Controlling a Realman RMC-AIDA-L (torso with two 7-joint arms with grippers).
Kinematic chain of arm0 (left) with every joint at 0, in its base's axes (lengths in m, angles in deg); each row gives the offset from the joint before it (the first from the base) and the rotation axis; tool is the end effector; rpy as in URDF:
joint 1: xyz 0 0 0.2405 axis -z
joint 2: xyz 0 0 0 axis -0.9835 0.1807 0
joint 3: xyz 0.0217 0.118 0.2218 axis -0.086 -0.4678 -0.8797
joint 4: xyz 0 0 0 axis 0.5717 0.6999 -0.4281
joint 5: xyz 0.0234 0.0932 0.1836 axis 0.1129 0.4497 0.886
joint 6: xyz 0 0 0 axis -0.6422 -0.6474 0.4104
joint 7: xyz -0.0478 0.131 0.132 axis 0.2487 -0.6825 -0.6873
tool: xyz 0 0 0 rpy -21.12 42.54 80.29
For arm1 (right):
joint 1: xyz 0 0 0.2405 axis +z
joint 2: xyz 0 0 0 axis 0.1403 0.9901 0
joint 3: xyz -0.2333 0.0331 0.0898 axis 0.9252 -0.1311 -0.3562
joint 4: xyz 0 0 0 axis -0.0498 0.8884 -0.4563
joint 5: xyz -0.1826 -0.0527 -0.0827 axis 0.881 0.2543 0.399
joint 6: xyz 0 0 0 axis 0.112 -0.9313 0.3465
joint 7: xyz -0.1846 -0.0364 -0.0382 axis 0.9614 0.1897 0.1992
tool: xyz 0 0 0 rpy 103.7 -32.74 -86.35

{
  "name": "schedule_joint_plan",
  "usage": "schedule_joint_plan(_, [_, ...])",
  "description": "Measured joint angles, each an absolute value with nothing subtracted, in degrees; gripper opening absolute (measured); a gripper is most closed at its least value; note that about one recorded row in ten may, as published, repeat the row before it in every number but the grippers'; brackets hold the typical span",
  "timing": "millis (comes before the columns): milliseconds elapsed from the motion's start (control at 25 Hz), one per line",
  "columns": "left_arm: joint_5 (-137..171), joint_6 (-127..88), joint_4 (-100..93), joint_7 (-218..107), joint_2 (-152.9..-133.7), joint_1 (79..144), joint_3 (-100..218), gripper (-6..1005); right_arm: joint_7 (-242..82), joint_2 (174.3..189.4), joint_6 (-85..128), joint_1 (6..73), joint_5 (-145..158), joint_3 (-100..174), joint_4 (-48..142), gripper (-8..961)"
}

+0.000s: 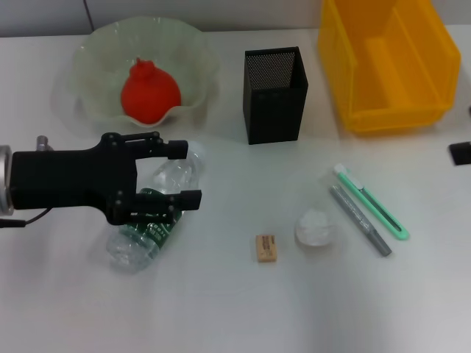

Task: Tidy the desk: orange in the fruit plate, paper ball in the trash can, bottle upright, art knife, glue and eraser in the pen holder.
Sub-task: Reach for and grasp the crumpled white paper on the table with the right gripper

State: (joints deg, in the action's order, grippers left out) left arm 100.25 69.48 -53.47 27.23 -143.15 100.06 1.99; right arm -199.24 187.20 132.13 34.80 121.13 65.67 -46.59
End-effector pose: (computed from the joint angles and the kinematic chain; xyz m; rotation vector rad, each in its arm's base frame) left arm -0.2096 0.2991 -0.0143 -2.9014 -0.3956 -0.8025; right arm 0.1992 0.3014 0.0996 -2.6847 0.7612 0.0983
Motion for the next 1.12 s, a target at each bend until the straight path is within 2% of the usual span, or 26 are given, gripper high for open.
schedule_joint_plan(160, [100.52, 70.13, -53.12, 26.98, -142.86, 99.66, 2.05, 812, -209.70, 186.92, 133.46, 42.68, 133.31, 80.77, -47.37, 781])
schedule_joint_plan(200, [102.72, 72.13, -52.78, 26.92, -142.70, 99.73, 2.31, 812, -209.70, 186.92, 133.46, 42.68, 133.31, 80.77, -47.37, 780])
schedule_joint_plan(360, [104.27, 73.38, -52.71, 27.06, -142.70, 99.96, 2.72, 813, -212.01, 188.46, 129.39, 48.74, 139.94, 90.33, -38.45, 778])
schedule_joint_plan(1120, [104.81, 73.22, -51.88, 26.79, -142.81, 99.90, 4.10, 813, -213.50, 188.78, 101.19, 51.87, 136.18, 117.22, -11.46, 770])
